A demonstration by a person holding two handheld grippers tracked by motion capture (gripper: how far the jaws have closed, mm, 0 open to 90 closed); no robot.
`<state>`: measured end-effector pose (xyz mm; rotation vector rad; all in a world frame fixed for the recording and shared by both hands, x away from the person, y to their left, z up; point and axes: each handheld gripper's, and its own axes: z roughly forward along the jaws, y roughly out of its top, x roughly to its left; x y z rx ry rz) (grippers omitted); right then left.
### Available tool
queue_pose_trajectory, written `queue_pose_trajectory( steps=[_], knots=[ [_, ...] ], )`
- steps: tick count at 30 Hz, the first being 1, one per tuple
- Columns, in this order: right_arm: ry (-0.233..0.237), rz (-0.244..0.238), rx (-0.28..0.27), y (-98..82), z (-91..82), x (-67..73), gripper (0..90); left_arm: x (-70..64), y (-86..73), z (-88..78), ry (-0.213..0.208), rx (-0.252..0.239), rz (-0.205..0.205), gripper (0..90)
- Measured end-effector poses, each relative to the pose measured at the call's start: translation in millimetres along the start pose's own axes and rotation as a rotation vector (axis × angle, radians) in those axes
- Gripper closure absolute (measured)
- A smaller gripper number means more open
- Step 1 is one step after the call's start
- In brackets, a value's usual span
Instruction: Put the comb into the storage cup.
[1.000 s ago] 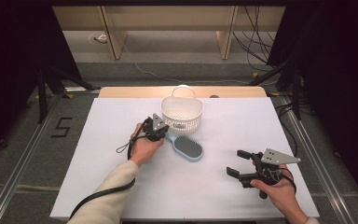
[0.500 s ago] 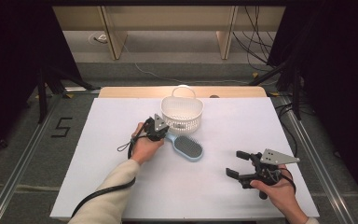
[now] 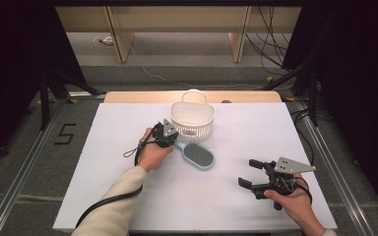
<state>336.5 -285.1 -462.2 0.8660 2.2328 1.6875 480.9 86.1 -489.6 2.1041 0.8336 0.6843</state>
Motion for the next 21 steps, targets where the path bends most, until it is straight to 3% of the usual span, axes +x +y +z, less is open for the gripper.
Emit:
queue_pose_trajectory(
  steps=[4,8,14,17,21],
  knots=[
    [0.001,-0.001,0.001,-0.1,-0.1,-0.1,15.8,-0.1,3.8,-1.7,-0.008,0.034,0.018,89.8],
    [0.002,0.002,0.003,-0.2,-0.3,-0.3,15.8,1.8,7.0,-3.6,-0.032,0.067,0.001,89.8],
    [0.002,0.006,0.009,-0.6,-0.6,-0.6,15.8,0.2,8.3,-10.4,-0.044,0.103,0.011,89.8],
    [0.002,0.005,0.008,-0.6,-0.6,-0.6,15.8,2.0,8.2,-8.8,-0.054,0.102,-0.009,89.8],
    [0.002,0.004,0.012,-0.6,-0.4,-0.7,15.9,3.4,6.5,-0.2,-0.052,0.099,-0.004,89.8]
  ],
)
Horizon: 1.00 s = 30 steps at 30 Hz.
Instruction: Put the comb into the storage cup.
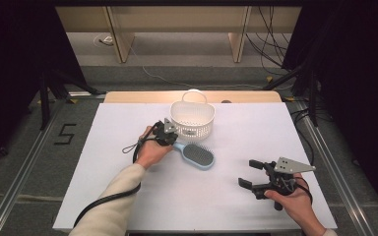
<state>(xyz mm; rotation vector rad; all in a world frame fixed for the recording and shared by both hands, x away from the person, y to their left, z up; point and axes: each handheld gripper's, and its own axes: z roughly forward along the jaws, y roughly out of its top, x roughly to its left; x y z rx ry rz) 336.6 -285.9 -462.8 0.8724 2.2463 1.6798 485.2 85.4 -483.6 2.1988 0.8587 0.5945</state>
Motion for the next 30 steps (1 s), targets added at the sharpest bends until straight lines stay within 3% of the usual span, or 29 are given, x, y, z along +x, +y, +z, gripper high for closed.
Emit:
queue_pose_trajectory(
  steps=[7,13,23,30],
  knots=[
    [-0.001,0.005,-0.004,-0.5,-1.8,-1.1,15.9,-3.7,-1.9,0.3,0.006,0.041,-0.004,89.9],
    [-0.004,0.001,-0.003,0.1,-1.8,-0.4,15.9,-7.2,-5.8,-7.8,0.003,0.095,-0.040,89.8],
    [-0.006,0.002,0.002,-0.4,-1.5,-0.8,15.9,-15.2,-18.4,-19.4,-0.015,0.129,-0.114,89.8],
    [-0.008,0.000,0.004,-0.2,-1.6,-0.2,15.9,-19.4,-25.8,-28.6,-0.046,0.133,-0.127,89.7]
  ],
)
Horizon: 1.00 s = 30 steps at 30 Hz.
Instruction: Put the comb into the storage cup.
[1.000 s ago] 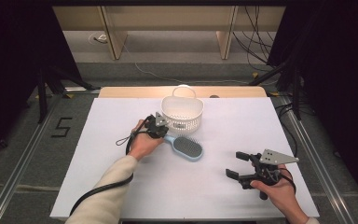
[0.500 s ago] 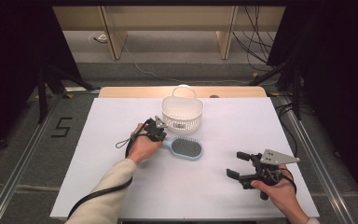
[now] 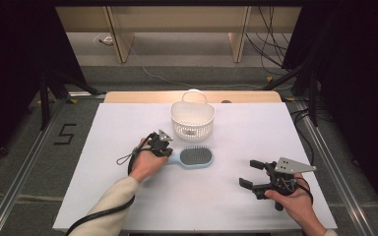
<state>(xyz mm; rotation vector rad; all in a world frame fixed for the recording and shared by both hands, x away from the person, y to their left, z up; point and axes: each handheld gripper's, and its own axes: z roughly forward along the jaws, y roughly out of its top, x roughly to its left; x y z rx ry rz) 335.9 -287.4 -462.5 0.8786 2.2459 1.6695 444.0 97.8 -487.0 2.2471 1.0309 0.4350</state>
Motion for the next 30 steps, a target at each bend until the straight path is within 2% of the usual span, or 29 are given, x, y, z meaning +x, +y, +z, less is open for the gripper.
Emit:
queue_pose_trajectory(
  steps=[10,30],
  knots=[
    [-0.001,0.000,0.002,-0.1,-0.4,0.1,15.9,-6.8,-6.1,-6.9,-0.018,0.013,-0.001,89.7],
    [0.002,-0.002,0.002,-0.3,0.0,0.6,15.9,-20.7,-14.6,-17.1,-0.047,0.031,0.030,89.7]
  ],
)
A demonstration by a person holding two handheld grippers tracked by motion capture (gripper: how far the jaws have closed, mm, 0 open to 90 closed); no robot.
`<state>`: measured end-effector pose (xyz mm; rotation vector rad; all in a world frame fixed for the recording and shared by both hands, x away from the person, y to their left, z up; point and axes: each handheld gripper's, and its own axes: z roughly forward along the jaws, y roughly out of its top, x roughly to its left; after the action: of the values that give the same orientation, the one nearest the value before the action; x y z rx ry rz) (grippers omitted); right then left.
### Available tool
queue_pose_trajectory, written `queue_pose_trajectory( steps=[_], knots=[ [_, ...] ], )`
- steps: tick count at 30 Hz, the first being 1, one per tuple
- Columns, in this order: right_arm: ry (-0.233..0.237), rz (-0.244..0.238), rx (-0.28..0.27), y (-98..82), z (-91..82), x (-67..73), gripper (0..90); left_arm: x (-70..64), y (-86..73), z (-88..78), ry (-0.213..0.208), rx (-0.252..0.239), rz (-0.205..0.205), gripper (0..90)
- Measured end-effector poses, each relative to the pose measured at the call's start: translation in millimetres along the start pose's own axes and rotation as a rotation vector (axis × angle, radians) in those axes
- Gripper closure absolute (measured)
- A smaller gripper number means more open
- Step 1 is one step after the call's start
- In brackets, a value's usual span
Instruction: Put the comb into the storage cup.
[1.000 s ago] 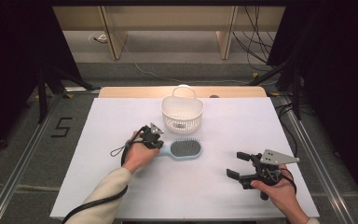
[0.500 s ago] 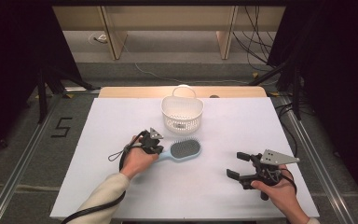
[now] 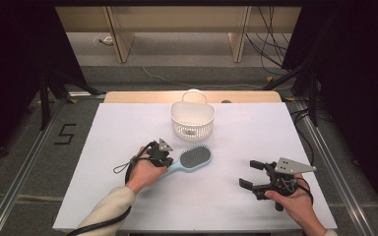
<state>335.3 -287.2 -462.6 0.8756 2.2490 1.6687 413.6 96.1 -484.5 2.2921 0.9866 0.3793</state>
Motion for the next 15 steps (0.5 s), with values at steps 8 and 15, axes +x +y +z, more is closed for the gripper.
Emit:
queue_pose_trajectory(
  steps=[8,15],
  knots=[
    [0.002,-0.002,0.003,-0.2,0.0,0.3,15.9,-3.7,-0.8,-1.3,-0.001,0.006,0.010,89.7],
    [0.002,-0.001,0.001,-0.1,-0.4,0.3,15.9,-6.9,-1.9,-2.6,-0.003,0.008,0.015,89.6]
  ],
)
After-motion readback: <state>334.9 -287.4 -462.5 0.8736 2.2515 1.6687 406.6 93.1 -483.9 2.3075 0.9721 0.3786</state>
